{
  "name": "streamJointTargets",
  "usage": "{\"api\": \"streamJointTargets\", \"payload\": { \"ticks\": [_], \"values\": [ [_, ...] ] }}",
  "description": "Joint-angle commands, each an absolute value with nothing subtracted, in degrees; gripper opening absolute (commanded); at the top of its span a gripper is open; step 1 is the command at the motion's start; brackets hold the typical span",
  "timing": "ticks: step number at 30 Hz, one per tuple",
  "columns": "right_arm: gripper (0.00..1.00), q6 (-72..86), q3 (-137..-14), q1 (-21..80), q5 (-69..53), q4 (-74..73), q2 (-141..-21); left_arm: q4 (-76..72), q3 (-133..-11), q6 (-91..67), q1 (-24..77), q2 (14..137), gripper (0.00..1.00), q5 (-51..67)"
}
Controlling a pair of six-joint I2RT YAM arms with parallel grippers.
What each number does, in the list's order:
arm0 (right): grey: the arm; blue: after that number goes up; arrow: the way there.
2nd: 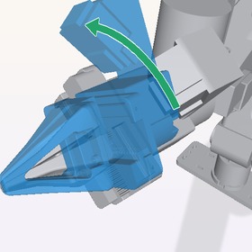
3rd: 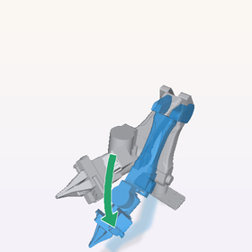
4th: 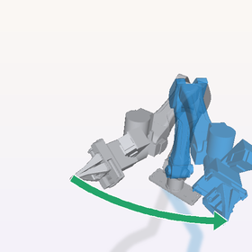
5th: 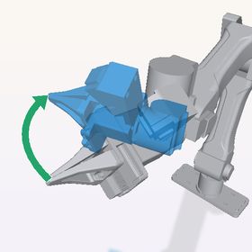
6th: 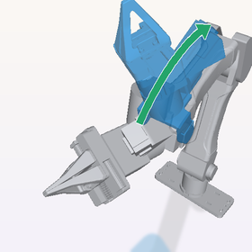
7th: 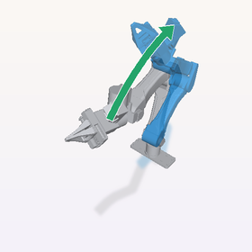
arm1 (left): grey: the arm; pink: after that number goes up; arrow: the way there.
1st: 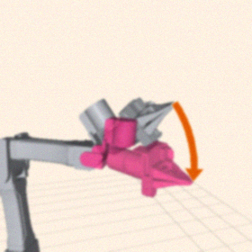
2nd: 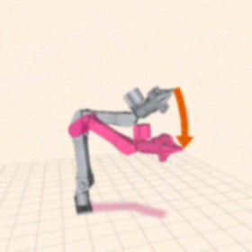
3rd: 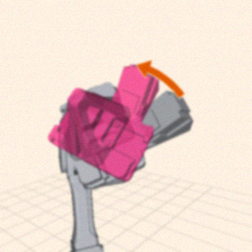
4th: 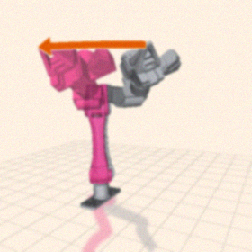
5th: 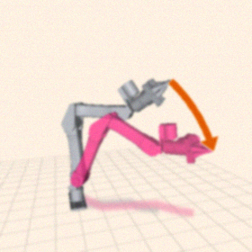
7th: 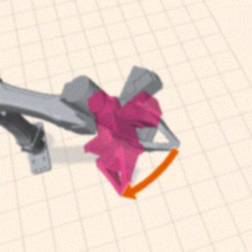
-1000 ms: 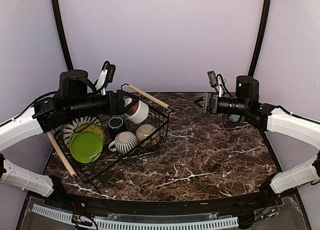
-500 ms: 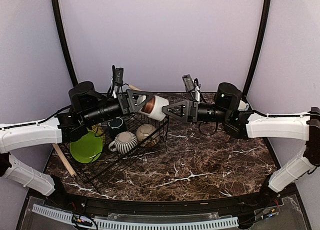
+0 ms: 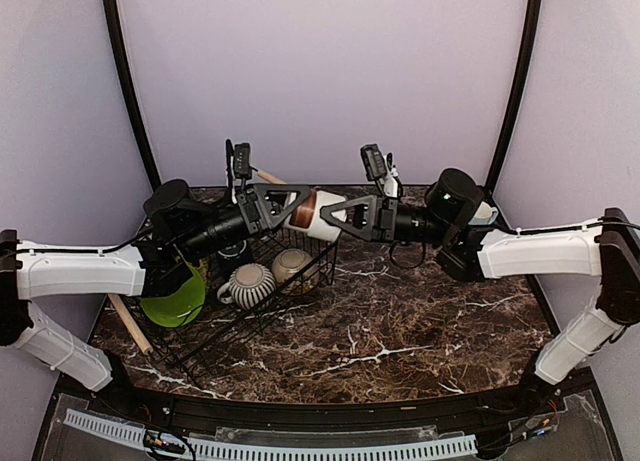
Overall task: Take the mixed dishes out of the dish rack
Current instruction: Pass from the left arm to the right, then place the cup at the corner of the board.
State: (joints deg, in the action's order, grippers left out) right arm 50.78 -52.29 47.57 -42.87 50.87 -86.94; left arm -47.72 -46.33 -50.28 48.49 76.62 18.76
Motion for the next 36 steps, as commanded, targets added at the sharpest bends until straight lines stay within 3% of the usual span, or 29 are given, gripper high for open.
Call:
{"api": "streamJointTargets", "payload": {
  "ticks": [1,5,7,11,17,22,28,33,36],
  "values": [
    [0.27,54.3,-53.7,47.9,-45.4,57.2,-88.1,-56.6,-45.2,-52.7,48.2,77.5,0.16,21.0],
    [0.16,54.2,-54.5,47.9,-46.3,56.8,-87.5,-55.9,-45.1,-52.4,47.8,77.9,0.21,21.5],
    [0.1,53.4,-54.6,47.9,-45.9,56.0,-86.7,-54.3,-44.9,-51.6,47.5,77.6,0.31,21.4],
    [0.0,49.2,-54.6,47.7,-44.2,49.8,-84.5,-52.6,-42.9,-50.4,46.1,75.9,0.59,20.7],
    [0.0,39.7,-54.6,45.7,-38.5,35.2,-78.8,-47.8,-40.7,-49.2,42.5,71.9,0.97,21.1],
    [0.0,30.1,-54.9,43.3,-27.1,16.7,-71.6,-35.9,-41.3,-42.1,40.9,66.0,0.99,18.6],
    [0.0,19.7,-56.7,41.5,-1.5,-8.0,-64.6,-20.5,-43.2,-33.7,40.8,61.2,0.99,13.3],
    [0.0,13.4,-63.8,39.4,14.3,-27.1,-64.2,-12.2,-46.2,-28.8,40.8,60.0,0.99,10.9],
    [0.0,11.9,-67.1,35.9,17.5,-37.1,-66.1,-7.9,-47.5,-26.6,40.8,58.7,0.99,10.1]
  ]
}}
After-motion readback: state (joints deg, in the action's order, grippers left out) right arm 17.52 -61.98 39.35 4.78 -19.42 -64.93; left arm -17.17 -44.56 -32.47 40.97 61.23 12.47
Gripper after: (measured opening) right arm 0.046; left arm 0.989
